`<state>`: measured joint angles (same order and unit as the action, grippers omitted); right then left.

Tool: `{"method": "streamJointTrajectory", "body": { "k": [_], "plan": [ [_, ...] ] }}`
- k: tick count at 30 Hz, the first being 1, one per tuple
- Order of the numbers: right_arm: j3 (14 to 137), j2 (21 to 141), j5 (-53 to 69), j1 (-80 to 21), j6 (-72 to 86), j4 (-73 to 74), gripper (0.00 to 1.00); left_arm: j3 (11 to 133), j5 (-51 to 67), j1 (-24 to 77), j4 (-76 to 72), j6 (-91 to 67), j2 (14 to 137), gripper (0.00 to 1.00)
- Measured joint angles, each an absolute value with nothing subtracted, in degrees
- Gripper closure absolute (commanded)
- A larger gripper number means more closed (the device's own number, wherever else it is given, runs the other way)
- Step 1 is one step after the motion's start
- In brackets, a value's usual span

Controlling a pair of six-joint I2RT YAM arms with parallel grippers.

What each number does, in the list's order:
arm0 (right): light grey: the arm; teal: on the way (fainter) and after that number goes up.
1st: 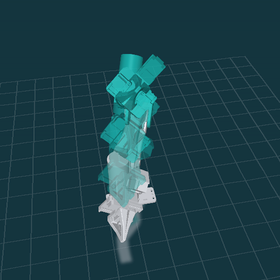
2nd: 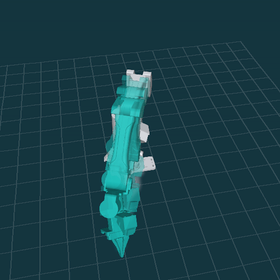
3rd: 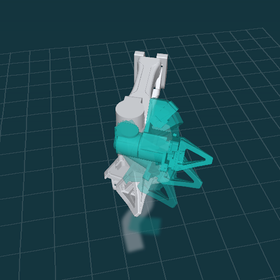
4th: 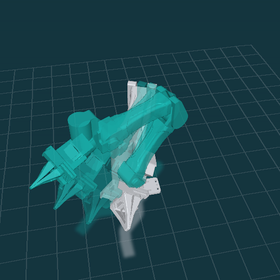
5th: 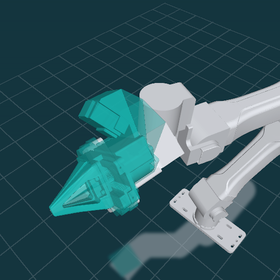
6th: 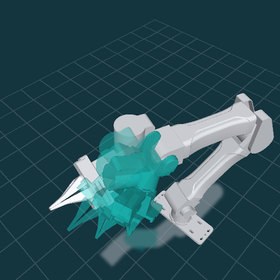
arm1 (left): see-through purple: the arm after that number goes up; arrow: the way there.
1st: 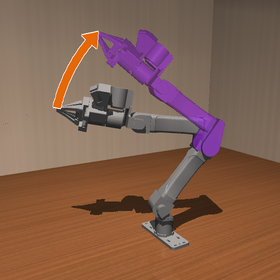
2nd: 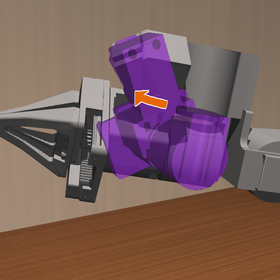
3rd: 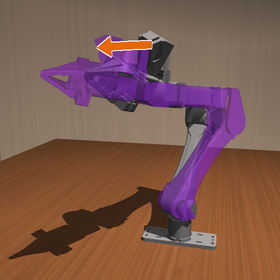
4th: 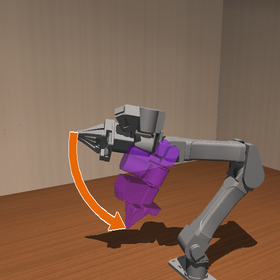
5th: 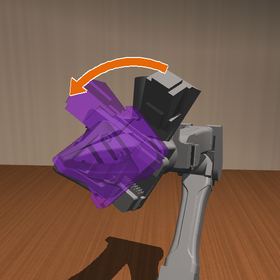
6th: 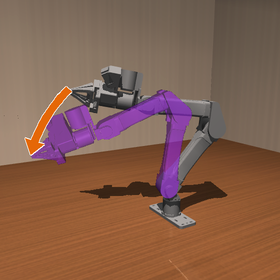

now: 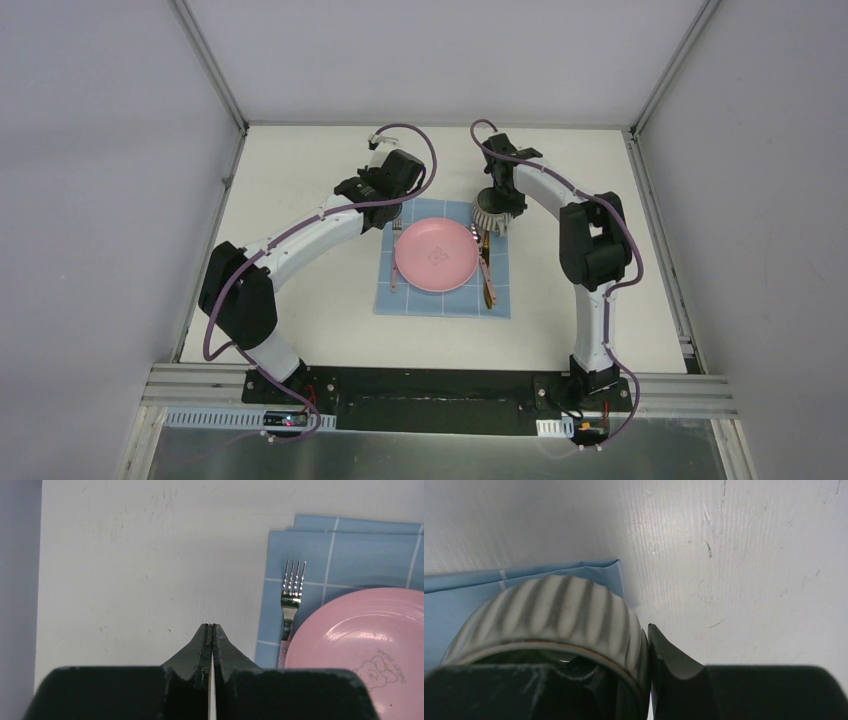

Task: Set the dinner table for one person
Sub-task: Place the cup on the napkin.

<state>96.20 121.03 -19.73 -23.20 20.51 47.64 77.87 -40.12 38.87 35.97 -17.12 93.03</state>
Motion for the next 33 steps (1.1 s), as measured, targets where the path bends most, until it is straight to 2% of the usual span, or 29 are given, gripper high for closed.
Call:
{"method": "streamJointTrajectory", "body": {
  "k": [20,21,23,28,33],
  "plan": [
    [97.6,123.1,-21.8,-23.7,20.4,47.0,1.0,77.8,-40.1,38.9,36.0,-17.1,93.0,1.0],
    [97.6,123.0,-21.9,-23.7,20.4,46.9,0.98,77.8,-40.1,38.9,36.0,-17.1,93.0,1.0],
    [97.2,122.8,-22.2,-23.8,20.5,46.6,0.86,77.8,-40.1,38.9,36.0,-17.1,93.0,1.0],
    [97.1,122.7,-23.2,-24.3,20.7,46.5,0.64,77.8,-40.0,38.9,36.0,-17.1,93.0,1.0],
    [97.0,122.6,-23.8,-25.1,20.9,46.6,0.6,77.8,-40.0,38.9,36.0,-17.1,93.0,1.0]
  ]
}}
